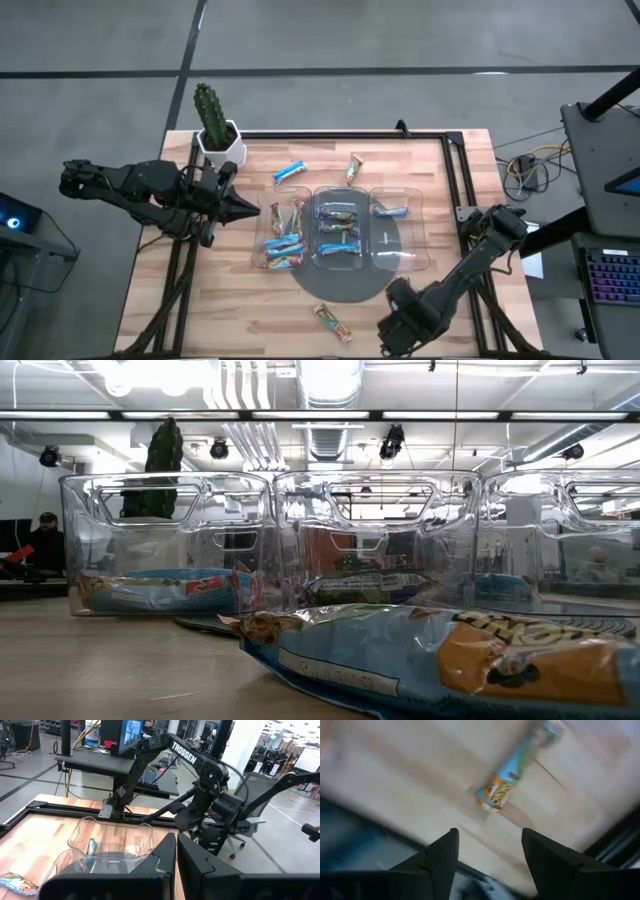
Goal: Pick and place Granola Bars by type
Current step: Put the yellow granola bar into the right transparent bin
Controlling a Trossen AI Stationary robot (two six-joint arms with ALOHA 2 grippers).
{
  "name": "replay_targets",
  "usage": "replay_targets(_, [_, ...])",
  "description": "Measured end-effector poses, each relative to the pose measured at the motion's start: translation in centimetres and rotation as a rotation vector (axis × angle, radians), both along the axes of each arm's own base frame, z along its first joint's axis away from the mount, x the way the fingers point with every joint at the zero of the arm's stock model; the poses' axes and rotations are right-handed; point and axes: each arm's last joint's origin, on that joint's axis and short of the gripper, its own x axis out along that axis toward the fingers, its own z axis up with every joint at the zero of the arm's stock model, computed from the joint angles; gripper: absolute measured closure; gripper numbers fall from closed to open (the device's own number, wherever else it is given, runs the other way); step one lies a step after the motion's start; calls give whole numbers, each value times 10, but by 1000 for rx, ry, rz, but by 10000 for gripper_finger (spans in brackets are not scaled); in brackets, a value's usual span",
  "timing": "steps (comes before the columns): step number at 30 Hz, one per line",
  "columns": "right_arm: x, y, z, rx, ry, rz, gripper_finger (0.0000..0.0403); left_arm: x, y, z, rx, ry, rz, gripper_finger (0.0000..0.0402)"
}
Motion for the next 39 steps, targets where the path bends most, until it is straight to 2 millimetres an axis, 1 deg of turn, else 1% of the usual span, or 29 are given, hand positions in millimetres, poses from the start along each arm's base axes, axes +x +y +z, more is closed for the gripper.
replay_targets(4, [3,3,9,70,-43,471,195,0,0,0,3,0,0,401])
replay_targets(10, [6,6,22,130,-110,1104,195,0,0,0,30,-4,-2,401])
replay_targets(16, [5,6,21,161,-117,1796,195,0,0,0,32,-3,5,401])
replay_targets(19, [3,4,14,177,-92,2013,195,0,1,0,35,0,26,401])
replay_targets(23, [1,1,2,201,-48,2158,195,0,1,-1,38,4,45,401])
replay_targets(26, [-1,-1,-13,217,-22,2221,195,1,2,-1,39,5,57,401])
replay_targets(29, [-2,-4,-28,223,2,2222,195,1,2,-2,42,10,74,401])
replay_targets(32, [-3,-7,-43,161,38,2244,196,1,2,-2,43,12,74,401])
replay_targets(36, [-1,-7,-61,114,-16,2217,196,1,2,-2,48,12,74,401])
replay_targets(39, [-2,-6,-69,99,-46,2201,196,1,2,-2,48,11,74,401])
